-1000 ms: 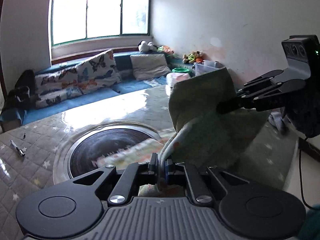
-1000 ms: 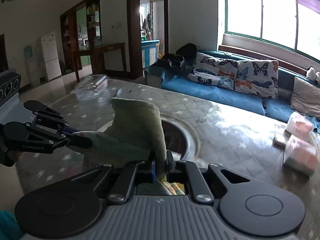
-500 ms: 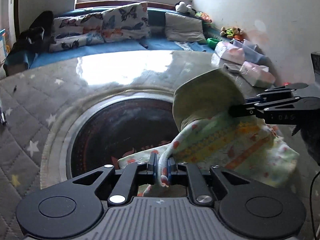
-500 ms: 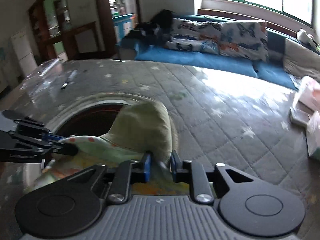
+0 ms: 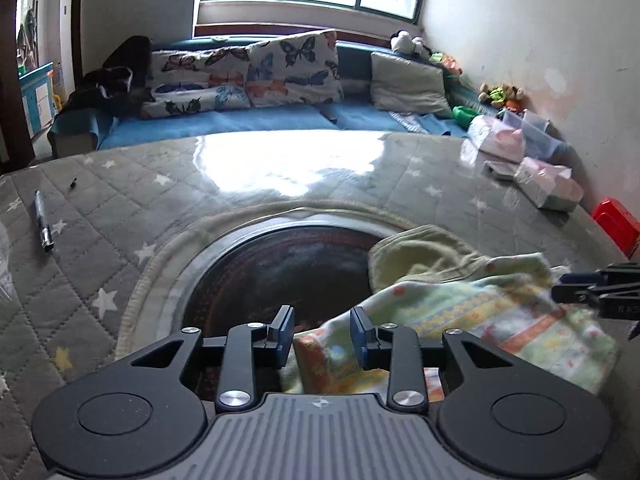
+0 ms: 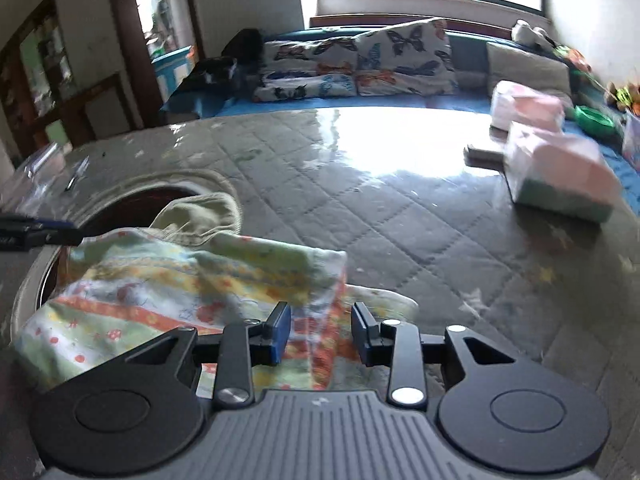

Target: Fold clothes

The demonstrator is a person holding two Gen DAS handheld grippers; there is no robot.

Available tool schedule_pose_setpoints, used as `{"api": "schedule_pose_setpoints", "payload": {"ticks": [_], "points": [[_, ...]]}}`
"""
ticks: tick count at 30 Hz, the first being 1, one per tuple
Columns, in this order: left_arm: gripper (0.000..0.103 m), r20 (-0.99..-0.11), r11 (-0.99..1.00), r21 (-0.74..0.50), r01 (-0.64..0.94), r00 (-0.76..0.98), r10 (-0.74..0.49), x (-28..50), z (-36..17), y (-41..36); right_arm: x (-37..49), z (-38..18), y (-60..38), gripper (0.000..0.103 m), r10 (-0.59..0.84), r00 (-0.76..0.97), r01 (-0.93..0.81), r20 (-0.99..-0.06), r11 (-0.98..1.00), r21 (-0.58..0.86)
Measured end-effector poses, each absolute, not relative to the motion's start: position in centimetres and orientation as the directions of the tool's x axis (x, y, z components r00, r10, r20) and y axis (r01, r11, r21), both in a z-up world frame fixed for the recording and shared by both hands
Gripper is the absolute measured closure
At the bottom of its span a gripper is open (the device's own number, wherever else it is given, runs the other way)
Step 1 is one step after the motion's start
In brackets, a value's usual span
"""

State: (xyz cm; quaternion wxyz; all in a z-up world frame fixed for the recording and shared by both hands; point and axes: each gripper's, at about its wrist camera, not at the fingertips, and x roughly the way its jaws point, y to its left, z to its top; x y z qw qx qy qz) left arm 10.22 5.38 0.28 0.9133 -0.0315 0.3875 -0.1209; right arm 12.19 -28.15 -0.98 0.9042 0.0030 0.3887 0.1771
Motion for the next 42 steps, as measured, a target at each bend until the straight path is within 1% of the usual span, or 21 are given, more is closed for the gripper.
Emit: {"api": "schedule_pose_setpoints", "payload": {"ticks": [2,4,5,6,7,8,11,14,16,19,21,23,27,31,33,37,42], "points": [[0.07,-0.694,0.966,-0.158,0.206,0.673,-0.257,10.1,0.5,4.8,12.5,-1.0,-28.3,0.07,0.334,0.638,-0.312,-0.694,0.936,0.163],[0.07,-0.687,0.963,-0.164,0.215,0.676,-0.268,9.9,0.8,4.2,12.8,-1.1,-28.1,0.073,0.348,0.64,-0.311,-0.685,0.933,0.183],[0.07,-0.683,0.961,-0.167,0.22,0.677,-0.274,9.9,0.9,3.9,12.8,-1.1,-27.9,0.076,0.344,0.645,-0.304,-0.682,0.935,0.184],[0.07,-0.68,0.959,-0.17,0.225,0.678,-0.279,9.8,1.0,3.7,12.8,-1.1,-27.8,0.092,0.339,0.651,-0.297,-0.679,0.937,0.183],[0.07,-0.676,0.958,-0.173,0.23,0.679,-0.285,9.7,1.1,3.4,12.8,-1.1,-27.7,0.097,0.333,0.657,-0.289,-0.677,0.94,0.182],[0.07,-0.676,0.955,-0.176,0.237,0.677,-0.292,9.7,1.1,3.0,12.4,-0.8,-27.8,0.098,0.331,0.669,-0.286,-0.666,0.941,0.18],[0.07,-0.68,0.949,-0.184,0.257,0.664,-0.312,10.1,0.7,1.9,11.3,0.1,-28.1,0.098,0.296,0.707,-0.256,-0.642,0.954,0.157],[0.069,-0.691,0.947,-0.182,0.265,0.651,-0.315,10.9,0.0,1.1,11.7,-0.8,-28.3,0.098,0.273,0.687,-0.232,-0.673,0.961,0.152],[0.069,-0.697,0.946,-0.183,0.267,0.644,-0.317,11.4,-0.5,0.7,12.0,-1.1,-28.4,0.09,0.262,0.681,-0.217,-0.684,0.964,0.153],[0.068,-0.7,0.947,-0.191,0.259,0.641,-0.316,11.8,-0.8,0.5,12.0,-0.3,-28.5,0.089,0.248,0.707,-0.195,-0.663,0.969,0.154],[0.067,-0.698,0.947,-0.196,0.255,0.641,-0.318,12.1,-0.8,0.5,11.9,0.6,-27.8,0.086,0.27,0.716,-0.226,-0.643,0.962,0.153],[0.067,-0.697,0.947,-0.202,0.251,0.642,-0.319,12.4,-0.8,0.5,11.9,1.0,-26.6,0.086,0.317,0.706,-0.28,-0.633,0.946,0.162],[0.067,-0.694,0.946,-0.214,0.242,0.644,-0.322,12.9,-0.8,0.5,13.1,0.4,-23.4,0.086,0.401,0.652,-0.369,-0.643,0.909,0.192],[0.067,-0.696,0.949,-0.212,0.234,0.645,-0.315,13.2,-1.0,0.5,14.8,-1.3,-21.4,0.086,0.386,0.625,-0.372,-0.678,0.911,0.176],[0.067,-0.696,0.95,-0.21,0.231,0.647,-0.311,13.3,-1.0,0.5,15.2,-1.7,-21.0,0.086,0.378,0.628,-0.371,-0.68,0.914,0.166],[0.067,-0.696,0.952,-0.207,0.224,0.651,-0.304,13.4,-1.1,0.5,15.1,-1.2,-20.7,0.085,0.379,0.625,-0.386,-0.682,0.91,0.153],[0.066,-0.693,0.956,-0.195,0.219,0.659,-0.292,13.2,-0.9,0.3,13.8,-0.3,-20.0,0.085,0.419,0.615,-0.442,-0.668,0.885,0.148]]}}
